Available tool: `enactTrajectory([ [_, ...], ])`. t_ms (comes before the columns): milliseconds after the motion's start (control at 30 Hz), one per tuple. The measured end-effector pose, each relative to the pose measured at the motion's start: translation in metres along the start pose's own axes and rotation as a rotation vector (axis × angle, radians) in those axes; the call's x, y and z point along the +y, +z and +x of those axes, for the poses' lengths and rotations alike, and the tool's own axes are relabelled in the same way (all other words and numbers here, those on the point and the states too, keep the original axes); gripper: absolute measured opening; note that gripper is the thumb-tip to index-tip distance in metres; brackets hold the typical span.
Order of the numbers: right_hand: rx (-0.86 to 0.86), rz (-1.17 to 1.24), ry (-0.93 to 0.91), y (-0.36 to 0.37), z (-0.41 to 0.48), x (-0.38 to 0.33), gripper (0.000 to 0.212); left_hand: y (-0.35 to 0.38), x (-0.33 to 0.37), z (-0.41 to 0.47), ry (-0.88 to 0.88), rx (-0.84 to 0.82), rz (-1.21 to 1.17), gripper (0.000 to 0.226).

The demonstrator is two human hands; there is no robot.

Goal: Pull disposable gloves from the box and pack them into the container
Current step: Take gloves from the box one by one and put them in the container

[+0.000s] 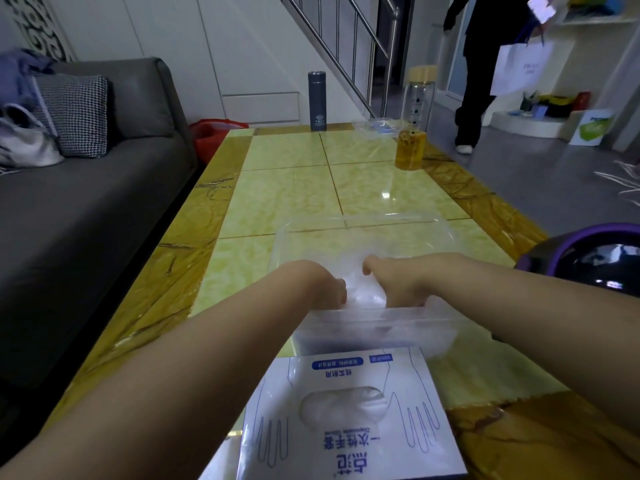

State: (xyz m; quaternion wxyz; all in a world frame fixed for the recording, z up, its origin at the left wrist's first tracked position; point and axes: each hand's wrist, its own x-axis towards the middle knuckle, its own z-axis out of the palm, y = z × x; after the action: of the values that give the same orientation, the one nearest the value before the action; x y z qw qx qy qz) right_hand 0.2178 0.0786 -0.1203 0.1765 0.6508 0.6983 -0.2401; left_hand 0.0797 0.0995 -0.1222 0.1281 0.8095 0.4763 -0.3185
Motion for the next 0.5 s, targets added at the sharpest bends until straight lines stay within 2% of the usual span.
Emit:
enactTrajectory([
  [67,-0.014,0.000,0.023,0.003,0.003,0.005,0.112,-0.001,-0.002,-0.001,-0.020,-0.002,-0.146,0.060],
  [167,-0.033,0.003,0.046,0.005,0.007,0.009,0.119,-0.005,-0.001,-0.001,-0.066,-0.016,-0.516,0.066],
  [200,-0.033,-0.005,0.051,0.006,0.009,0.010,0.121,-0.006,0.000,-0.002,-0.083,0.000,-0.535,0.070],
  [233,-0.028,-0.022,0.055,0.006,0.010,0.010,0.122,-0.006,0.002,-0.003,-0.097,0.011,-0.484,0.076],
  [300,-0.025,-0.050,0.059,0.008,0.015,0.010,0.123,-0.002,0.007,-0.004,-0.132,-0.007,-0.215,0.076],
  [367,-0.033,-0.071,0.067,0.009,0.019,0.010,0.124,0.002,0.009,0.000,-0.126,0.000,0.023,0.060],
  [500,-0.045,-0.127,0.069,0.011,0.024,0.009,0.122,0.005,0.009,0.002,-0.158,0.021,0.201,0.043],
])
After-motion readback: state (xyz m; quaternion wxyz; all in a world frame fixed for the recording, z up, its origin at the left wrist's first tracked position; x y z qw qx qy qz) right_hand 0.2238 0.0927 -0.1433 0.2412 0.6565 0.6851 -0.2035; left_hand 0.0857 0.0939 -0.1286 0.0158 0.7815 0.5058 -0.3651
